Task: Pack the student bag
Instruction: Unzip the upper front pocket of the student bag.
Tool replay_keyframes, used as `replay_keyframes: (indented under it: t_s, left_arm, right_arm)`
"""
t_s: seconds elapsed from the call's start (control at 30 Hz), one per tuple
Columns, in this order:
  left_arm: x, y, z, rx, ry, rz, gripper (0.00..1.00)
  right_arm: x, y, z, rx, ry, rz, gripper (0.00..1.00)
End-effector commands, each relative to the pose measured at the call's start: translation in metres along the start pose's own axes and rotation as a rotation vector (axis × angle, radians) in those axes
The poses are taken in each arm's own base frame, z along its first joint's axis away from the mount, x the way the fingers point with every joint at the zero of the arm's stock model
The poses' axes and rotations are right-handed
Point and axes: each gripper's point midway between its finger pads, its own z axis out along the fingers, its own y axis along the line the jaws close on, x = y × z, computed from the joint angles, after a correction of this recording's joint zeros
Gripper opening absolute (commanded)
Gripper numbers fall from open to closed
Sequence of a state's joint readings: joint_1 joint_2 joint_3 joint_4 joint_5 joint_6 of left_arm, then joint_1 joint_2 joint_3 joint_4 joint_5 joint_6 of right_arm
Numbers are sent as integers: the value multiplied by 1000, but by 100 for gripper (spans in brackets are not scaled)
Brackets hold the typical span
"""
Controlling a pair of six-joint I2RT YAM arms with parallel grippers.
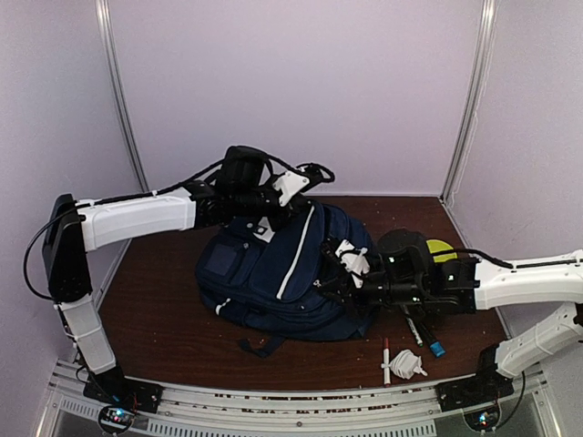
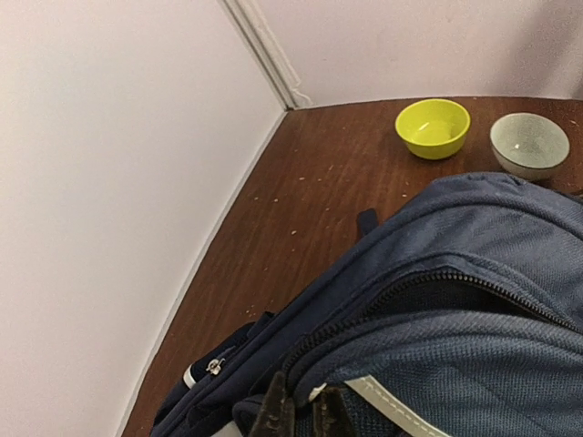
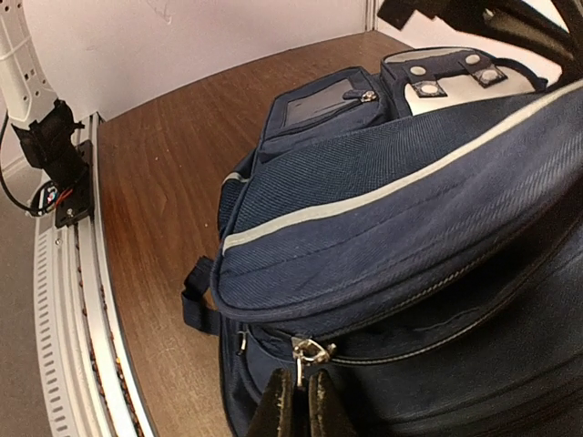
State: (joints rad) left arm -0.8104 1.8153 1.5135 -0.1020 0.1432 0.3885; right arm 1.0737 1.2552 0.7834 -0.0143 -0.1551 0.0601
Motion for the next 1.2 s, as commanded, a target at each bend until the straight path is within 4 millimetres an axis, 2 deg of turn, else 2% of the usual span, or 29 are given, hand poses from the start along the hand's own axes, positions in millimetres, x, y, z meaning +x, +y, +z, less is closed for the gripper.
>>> replay_keyframes:
  t_s: [0.0,0.1,0.23,0.33,0.43,0.53,0.6,0.73,0.87,1.03,1.17]
  left_arm:
    - [-27,137,-81,-479,-62,-155,0]
    - [-29,134,-108,-505,-72,-164,0]
    - [-45,137,-154,-551,-109,-200,0]
    - [-59,129,-187,-546,-146,-248,0]
    - [-73,109,-206,-530,-187,-259,0]
    - [-71,99,-212,-504,-206,-333,0]
    - [-66,101,-214,-530,-223,-377,0]
    - [-47,125,-219,-666,-180,-382,0]
    - [-46,145,-215,-718,-137,-351,0]
    - [-50,152,-208,-715,-144,-340,0]
    - [-51,148,-197,-675,-173,-367,0]
  right_arm:
    - [23,32,4,-134,48,68,0]
    - [16,18,-1,-64,18,64,0]
    - [-4,-2,-15,-23,-44,79,0]
    - [-14,-1,-18,-45,-80,74,0]
    - [-17,6,-15,-88,-90,70,0]
    - [-17,6,-8,-88,-87,56,0]
    - [-16,4,-2,-76,-76,38,0]
    - [6,3,16,-16,-2,-29,0]
    - [28,23,23,-27,16,-105,0]
    - [20,59,26,-117,-42,-155,0]
    - [21,85,53,-180,-18,-183,0]
